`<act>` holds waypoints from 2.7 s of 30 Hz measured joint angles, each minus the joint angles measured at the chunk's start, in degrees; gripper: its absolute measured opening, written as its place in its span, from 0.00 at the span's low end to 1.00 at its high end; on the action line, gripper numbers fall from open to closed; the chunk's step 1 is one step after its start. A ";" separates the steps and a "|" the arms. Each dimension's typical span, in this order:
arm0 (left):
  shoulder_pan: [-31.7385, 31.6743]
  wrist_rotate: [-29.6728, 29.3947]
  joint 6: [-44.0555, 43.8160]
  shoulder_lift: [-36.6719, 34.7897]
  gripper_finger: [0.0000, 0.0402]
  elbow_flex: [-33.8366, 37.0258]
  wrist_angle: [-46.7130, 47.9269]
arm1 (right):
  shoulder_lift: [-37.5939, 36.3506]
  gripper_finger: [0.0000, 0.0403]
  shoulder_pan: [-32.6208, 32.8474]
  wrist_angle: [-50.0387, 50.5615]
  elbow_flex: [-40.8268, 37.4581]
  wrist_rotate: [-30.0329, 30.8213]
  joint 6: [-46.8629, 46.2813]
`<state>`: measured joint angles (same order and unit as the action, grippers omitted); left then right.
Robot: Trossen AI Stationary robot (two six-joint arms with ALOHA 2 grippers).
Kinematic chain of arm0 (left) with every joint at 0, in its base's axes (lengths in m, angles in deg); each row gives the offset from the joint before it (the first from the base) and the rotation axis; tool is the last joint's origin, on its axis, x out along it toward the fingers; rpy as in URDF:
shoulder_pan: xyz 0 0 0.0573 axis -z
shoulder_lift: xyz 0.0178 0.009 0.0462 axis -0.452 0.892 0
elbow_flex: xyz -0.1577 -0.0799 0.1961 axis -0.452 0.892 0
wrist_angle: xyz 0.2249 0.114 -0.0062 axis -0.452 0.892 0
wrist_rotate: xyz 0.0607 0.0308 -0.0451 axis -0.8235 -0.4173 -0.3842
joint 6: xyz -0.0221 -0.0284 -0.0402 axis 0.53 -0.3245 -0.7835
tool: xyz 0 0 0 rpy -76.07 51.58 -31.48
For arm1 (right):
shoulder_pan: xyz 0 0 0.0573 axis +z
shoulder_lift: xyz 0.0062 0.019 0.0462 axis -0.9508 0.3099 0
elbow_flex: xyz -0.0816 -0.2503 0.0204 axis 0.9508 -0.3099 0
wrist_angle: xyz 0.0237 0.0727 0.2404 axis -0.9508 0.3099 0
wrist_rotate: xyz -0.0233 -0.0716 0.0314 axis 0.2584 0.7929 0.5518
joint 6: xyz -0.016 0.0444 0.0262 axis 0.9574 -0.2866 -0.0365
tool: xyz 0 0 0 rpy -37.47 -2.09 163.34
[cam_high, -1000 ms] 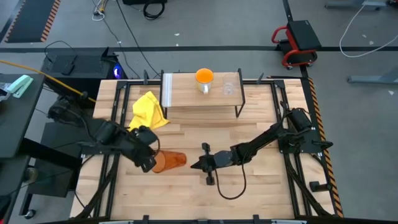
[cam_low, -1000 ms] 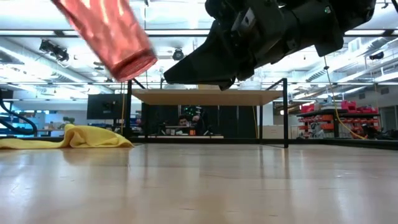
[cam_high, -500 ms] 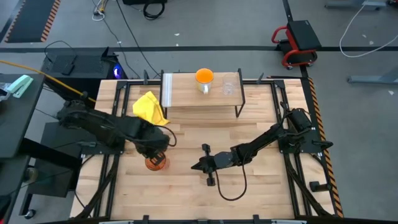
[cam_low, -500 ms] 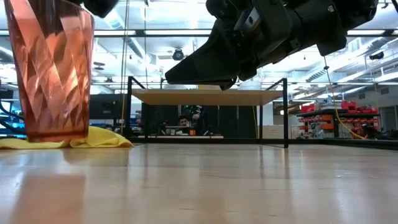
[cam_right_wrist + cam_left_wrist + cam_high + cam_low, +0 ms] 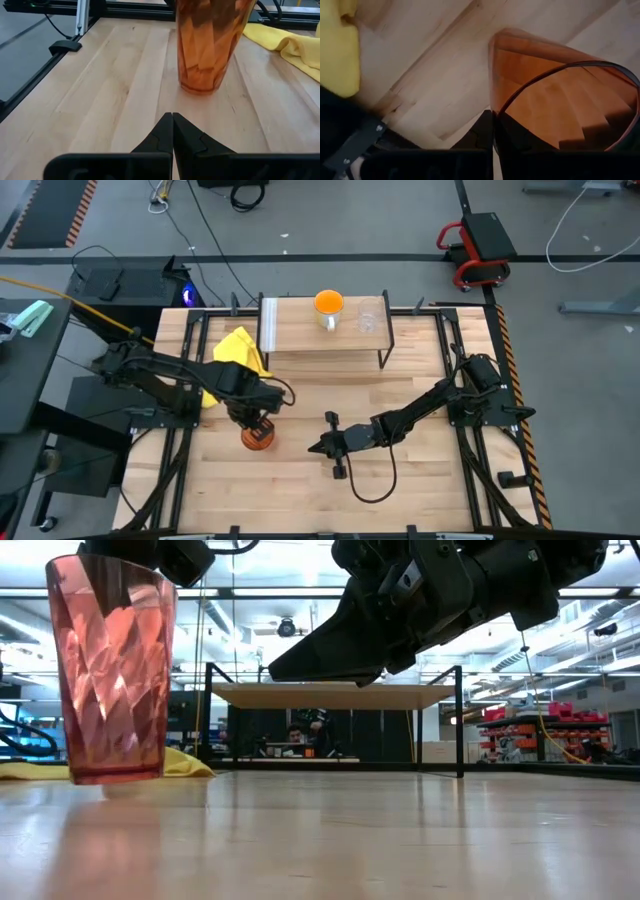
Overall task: Stack small to large cups/mugs on shelf
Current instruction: Put the orange cup on the shelf
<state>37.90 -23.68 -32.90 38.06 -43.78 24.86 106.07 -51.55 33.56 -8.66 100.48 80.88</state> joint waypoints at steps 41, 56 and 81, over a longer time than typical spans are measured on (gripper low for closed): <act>-9.99 -3.67 7.08 2.90 0.03 -15.86 7.77 | 0.02 0.02 0.02 1.67 0.00 -0.02 1.09; -26.59 -6.90 24.95 13.37 0.03 -44.36 12.82 | -1.53 0.02 -0.02 7.06 0.03 -0.88 2.36; -45.39 -5.04 31.06 14.60 0.03 -47.71 12.95 | -9.86 0.02 -0.98 16.54 0.00 0.70 4.11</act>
<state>-7.49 -28.71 -1.84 52.66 -91.50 37.80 96.21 -52.53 50.10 -8.66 101.18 84.99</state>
